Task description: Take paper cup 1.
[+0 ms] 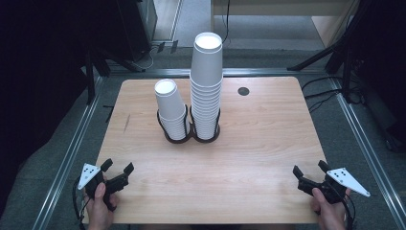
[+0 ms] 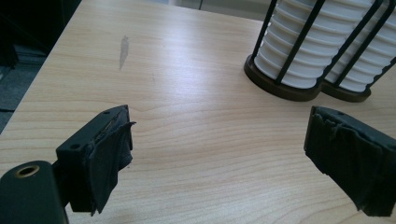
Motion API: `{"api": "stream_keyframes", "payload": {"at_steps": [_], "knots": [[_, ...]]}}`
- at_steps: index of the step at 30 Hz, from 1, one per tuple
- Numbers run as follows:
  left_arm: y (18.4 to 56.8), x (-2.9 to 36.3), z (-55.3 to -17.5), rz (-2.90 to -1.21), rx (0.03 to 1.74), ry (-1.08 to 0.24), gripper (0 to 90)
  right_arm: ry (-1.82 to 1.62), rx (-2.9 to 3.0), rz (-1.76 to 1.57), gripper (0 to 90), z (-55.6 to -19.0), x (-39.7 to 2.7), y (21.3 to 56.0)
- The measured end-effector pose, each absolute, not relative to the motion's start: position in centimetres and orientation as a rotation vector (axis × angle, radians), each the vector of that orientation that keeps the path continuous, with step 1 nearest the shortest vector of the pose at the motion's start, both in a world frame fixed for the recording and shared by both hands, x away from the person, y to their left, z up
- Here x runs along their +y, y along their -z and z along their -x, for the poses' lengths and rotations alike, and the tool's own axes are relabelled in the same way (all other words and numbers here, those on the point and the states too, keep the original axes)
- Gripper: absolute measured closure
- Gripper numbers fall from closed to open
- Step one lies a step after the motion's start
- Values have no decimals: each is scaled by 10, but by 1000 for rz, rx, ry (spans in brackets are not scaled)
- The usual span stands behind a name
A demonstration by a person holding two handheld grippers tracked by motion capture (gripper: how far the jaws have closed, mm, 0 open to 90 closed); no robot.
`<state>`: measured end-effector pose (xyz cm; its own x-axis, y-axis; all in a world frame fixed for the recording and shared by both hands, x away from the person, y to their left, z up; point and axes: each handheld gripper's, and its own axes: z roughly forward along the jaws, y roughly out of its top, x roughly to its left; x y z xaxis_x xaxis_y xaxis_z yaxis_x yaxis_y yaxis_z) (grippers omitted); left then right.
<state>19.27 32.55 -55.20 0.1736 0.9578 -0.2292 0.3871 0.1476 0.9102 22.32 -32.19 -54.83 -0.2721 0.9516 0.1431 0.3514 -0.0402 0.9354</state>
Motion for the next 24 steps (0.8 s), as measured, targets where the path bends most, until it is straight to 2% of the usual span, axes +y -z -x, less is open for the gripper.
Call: {"api": "stream_keyframes", "payload": {"at_steps": [12, 24], "knots": [[552, 325, -194, -1424, 1397, -699, 78, -1311, 1642, -1382, 61, -224, -318, 543], [553, 321, -195, -1443, 1403, -718, 79, -1323, 1694, -1340, 62, -227, -289, 512]]}}
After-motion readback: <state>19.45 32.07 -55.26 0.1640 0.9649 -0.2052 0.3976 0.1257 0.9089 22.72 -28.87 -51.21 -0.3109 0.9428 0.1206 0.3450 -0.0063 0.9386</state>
